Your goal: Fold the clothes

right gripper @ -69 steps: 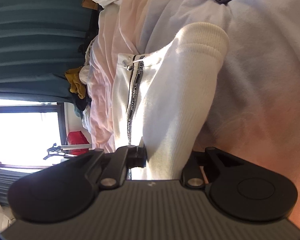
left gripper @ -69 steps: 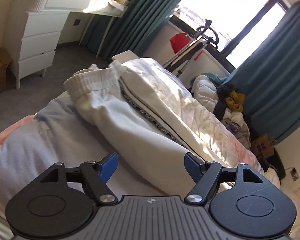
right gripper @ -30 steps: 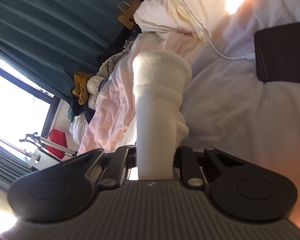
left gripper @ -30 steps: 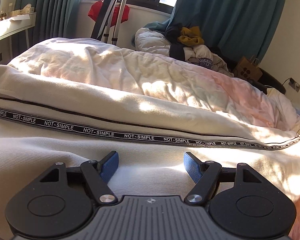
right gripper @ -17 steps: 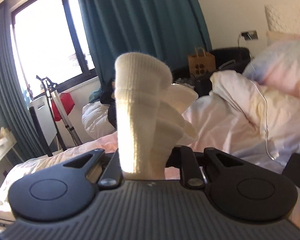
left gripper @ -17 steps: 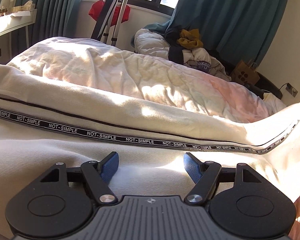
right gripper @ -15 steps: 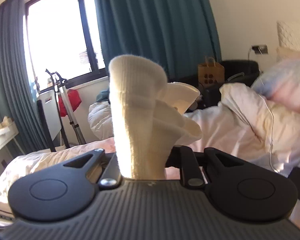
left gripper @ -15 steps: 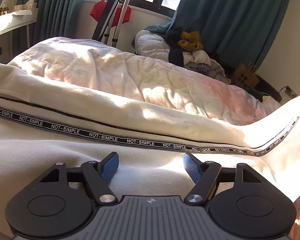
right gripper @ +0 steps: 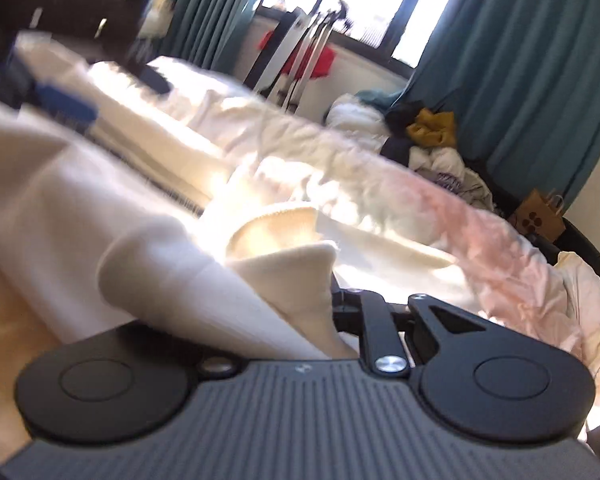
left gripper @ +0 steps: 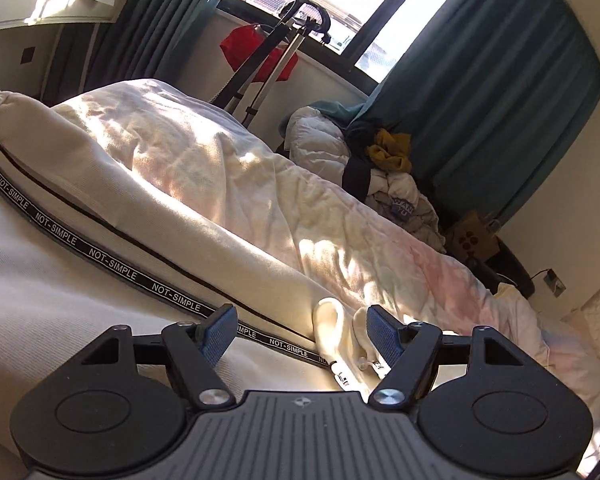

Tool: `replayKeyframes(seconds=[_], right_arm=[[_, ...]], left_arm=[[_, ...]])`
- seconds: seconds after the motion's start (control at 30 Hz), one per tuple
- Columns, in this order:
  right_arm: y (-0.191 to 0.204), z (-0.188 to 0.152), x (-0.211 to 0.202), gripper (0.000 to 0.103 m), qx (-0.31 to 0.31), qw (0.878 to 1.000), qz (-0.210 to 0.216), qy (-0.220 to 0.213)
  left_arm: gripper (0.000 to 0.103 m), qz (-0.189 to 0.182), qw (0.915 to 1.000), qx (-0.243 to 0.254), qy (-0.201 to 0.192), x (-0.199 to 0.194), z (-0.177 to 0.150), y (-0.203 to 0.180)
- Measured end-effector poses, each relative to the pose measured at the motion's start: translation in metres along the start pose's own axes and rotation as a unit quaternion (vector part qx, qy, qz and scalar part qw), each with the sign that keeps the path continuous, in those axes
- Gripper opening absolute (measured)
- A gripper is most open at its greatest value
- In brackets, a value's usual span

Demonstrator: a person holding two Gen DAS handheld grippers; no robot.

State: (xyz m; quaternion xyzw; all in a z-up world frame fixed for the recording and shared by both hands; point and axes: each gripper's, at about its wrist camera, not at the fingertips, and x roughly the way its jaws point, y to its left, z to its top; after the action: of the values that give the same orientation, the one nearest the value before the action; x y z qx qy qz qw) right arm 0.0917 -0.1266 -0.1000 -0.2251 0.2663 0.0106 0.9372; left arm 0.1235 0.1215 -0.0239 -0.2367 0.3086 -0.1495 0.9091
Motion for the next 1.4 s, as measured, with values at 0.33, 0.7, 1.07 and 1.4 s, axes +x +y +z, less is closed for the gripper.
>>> replayKeyframes(seconds=[0.33, 0.7, 1.07, 1.4], right_arm=[[-0.022, 0.009, -0.016, 0.038, -0.017, 0.993, 0.112, 0.028], [-0.07, -0.003, -0.064, 0.05, 0.116, 0.951, 0.285, 0.007], [-0.036, -0.024, -0.019, 0.052, 0.097, 0.94, 0.319, 0.07], [-0.028, -0.02, -0.025, 0.053, 0.09, 0.942, 0.32, 0.04]], left_arm=[[0.072, -0.02, 0.9997, 0.011, 0.011, 0.009, -0.007, -0.005], [0.051, -0.056, 0.9951, 0.057, 0.057, 0.042, -0.017, -0.031], [0.019, -0.062, 0.9877, 0.074, 0.122, 0.121, -0.019, -0.036], [0.004, -0.083, 0.9896, 0.07, 0.094, 0.135, -0.012, -0.039]])
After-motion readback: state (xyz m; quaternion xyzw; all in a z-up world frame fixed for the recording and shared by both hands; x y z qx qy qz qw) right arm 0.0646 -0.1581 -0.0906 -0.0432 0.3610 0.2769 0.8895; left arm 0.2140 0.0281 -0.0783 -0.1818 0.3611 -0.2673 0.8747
